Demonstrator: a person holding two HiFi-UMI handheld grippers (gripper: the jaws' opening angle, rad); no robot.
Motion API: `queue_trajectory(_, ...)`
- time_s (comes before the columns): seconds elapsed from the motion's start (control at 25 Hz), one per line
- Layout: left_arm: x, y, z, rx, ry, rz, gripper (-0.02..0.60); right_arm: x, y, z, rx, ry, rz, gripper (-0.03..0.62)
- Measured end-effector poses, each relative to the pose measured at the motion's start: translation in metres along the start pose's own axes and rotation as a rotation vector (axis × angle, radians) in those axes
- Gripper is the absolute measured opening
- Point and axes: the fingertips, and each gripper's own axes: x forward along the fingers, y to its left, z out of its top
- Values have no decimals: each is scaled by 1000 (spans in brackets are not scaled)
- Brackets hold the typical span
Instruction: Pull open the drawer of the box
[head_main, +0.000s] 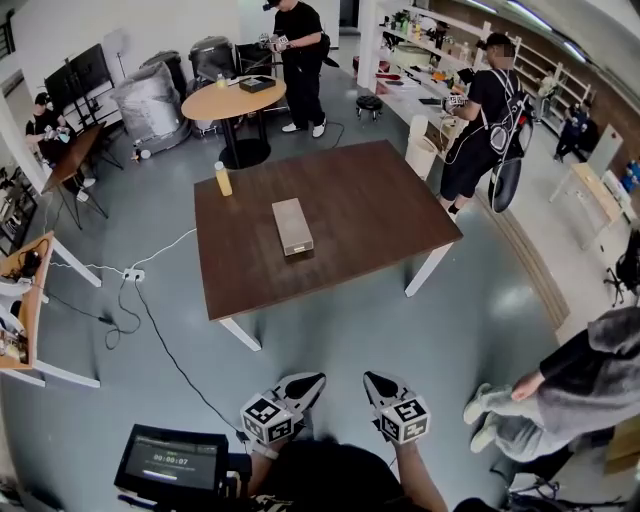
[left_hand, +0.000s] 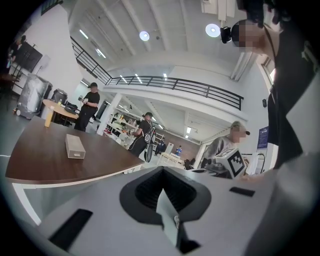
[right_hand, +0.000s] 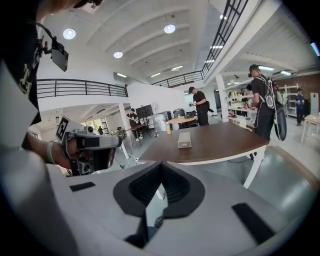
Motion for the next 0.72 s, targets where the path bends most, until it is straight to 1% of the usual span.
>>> queue_trajectory(0.28, 10, 64, 39, -3, -16, -18, 0, 60, -6, 38, 0, 0, -11, -12)
queue_trajectory(0.52, 9, 106, 64, -20, -39, -9, 0, 104, 4, 63, -19, 14, 26, -12)
queue_trajectory(0.72, 2, 146, 78, -29, -38, 6, 0, 144, 16, 84, -19, 9, 56, -12)
